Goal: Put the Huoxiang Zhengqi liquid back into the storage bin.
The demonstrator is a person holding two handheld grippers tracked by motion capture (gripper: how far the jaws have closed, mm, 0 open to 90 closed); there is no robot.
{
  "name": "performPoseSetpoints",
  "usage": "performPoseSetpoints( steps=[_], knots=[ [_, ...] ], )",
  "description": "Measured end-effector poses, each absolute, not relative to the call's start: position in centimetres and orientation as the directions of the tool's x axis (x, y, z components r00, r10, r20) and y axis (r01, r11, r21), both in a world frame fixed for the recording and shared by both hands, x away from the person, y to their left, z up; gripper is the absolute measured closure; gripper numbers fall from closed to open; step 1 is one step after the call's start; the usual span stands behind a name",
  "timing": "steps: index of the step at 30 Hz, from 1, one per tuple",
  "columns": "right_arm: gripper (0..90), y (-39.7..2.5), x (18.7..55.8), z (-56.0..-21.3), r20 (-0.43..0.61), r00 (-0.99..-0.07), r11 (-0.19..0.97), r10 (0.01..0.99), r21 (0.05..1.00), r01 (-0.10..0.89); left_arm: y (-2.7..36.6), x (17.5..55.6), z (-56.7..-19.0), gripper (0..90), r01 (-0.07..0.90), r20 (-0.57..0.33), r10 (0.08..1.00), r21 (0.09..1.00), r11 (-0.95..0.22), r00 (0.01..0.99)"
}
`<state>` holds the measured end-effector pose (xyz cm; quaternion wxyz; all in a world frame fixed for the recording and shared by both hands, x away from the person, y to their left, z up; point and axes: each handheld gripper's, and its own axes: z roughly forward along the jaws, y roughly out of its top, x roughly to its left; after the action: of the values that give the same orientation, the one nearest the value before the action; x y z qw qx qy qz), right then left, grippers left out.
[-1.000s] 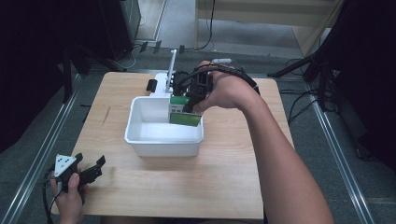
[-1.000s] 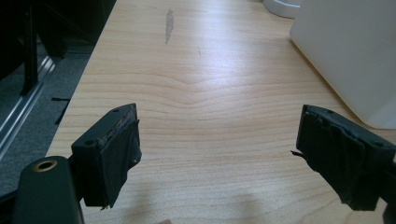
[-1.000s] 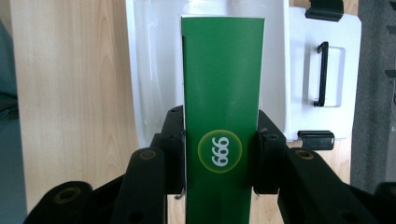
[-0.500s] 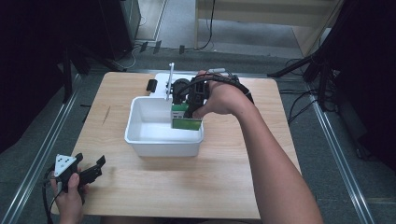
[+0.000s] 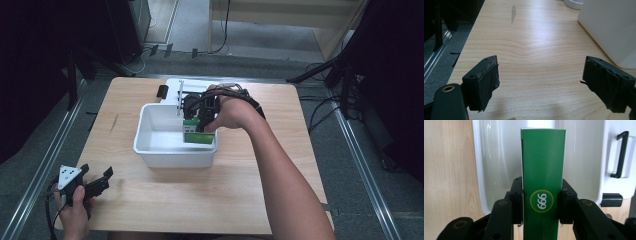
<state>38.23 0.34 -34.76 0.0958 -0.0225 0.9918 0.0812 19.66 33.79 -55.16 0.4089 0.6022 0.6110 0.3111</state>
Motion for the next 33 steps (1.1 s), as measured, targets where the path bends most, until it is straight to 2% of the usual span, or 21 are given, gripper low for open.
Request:
performPoseSetpoints(
  steps=[16,21,27,31,33],
  knots=[
    [64.4,1.2,39.1,-38.5,-0.156,-0.986,0.99,-0.059,0.117,-0.077,33.9,19.7,-55.2,14.6,0.476,-0.133,0.99,0.875,0.091,0.056],
    [64.1,1.4,39.1,-39.2,-0.153,-0.987,0.994,-0.039,0.097,-0.054,33.9,19.7,-55.2,14.7,0.478,-0.133,0.989,0.874,0.09,0.058],
    [63.8,1.2,39.6,-39.6,-0.145,-0.989,0.991,-0.011,0.13,-0.031,33.9,19.7,-55.2,14.7,0.478,-0.135,0.989,0.874,0.091,0.058],
    [62.1,1.1,39.6,-39.6,-0.142,-0.99,0.99,-0.026,0.136,-0.046,33.9,19.7,-55.2,14.7,0.479,-0.134,0.989,0.873,0.09,0.058],
    [60.2,1.0,39.5,-39.4,-0.144,-0.99,0.99,0.001,0.14,-0.02,33.8,19.7,-55.2,14.7,0.479,-0.132,0.99,0.873,0.088,0.058]
  ],
)
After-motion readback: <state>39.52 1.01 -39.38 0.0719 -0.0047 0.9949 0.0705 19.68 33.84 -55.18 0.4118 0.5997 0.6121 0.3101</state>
